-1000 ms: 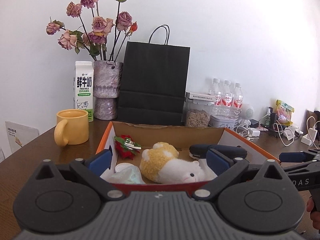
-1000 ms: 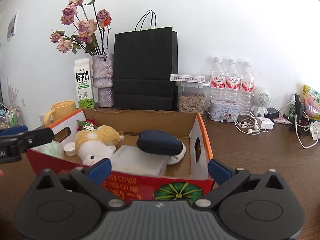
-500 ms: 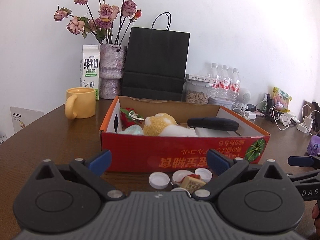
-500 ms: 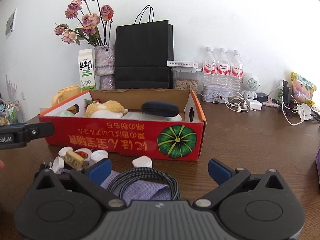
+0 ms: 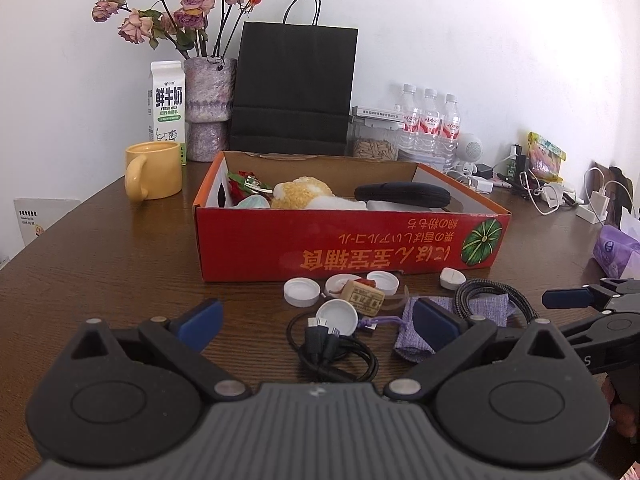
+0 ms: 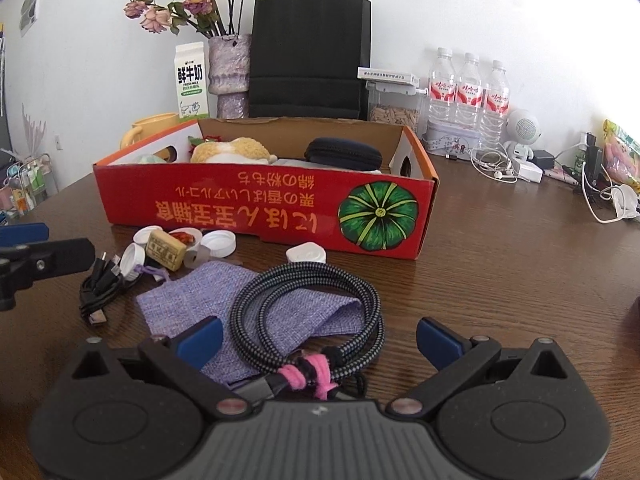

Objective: Organize objects
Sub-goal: 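Grasp the coiled black braided cable with the right tool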

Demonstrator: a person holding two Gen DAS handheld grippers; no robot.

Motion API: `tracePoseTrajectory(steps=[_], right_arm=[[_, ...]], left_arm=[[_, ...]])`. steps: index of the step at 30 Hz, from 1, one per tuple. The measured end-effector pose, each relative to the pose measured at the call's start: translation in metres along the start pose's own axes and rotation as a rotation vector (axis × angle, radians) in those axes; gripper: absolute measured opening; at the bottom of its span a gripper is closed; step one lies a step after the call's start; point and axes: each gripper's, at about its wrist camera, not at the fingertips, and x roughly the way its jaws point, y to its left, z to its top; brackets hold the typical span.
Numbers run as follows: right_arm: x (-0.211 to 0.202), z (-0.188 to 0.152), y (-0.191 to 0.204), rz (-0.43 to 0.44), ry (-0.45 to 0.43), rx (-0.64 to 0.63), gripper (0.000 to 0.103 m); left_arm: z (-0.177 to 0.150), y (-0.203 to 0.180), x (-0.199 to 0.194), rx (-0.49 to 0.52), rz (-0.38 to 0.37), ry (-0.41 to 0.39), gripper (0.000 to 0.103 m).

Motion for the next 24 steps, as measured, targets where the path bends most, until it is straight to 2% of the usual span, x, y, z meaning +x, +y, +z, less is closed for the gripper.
tracePoseTrajectory(steps=[5, 8, 16, 18, 19, 24], right_arm=[[0.013, 0.003, 0.0, 0.0, 0.043, -0.01, 0.103], [0.019, 0.005, -0.005, 0.026, 0.063, 0.026, 0.103], [0.02, 0.005, -0.006, 0.027, 0.064, 0.026, 0.103], [0.018, 0.005, -0.007, 0.037, 0.055, 0.03, 0.099], [0.015, 0.005, -0.007, 0.043, 0.041, 0.029, 0.087], [0.008, 0.004, -0.011, 0.024, 0.01, 0.053, 0.086]], left_arm=[[-0.001, 0.005, 0.002, -0.017, 0.014, 0.042, 0.103], [-0.001, 0.007, 0.005, -0.027, 0.013, 0.071, 0.103], [-0.006, 0.004, 0.008, -0.023, 0.007, 0.119, 0.103], [-0.006, 0.002, 0.008, -0.014, 0.012, 0.122, 0.103], [-0.006, 0.001, 0.007, -0.011, 0.012, 0.122, 0.103], [-0.004, -0.004, 0.009, 0.007, 0.013, 0.129, 0.103]])
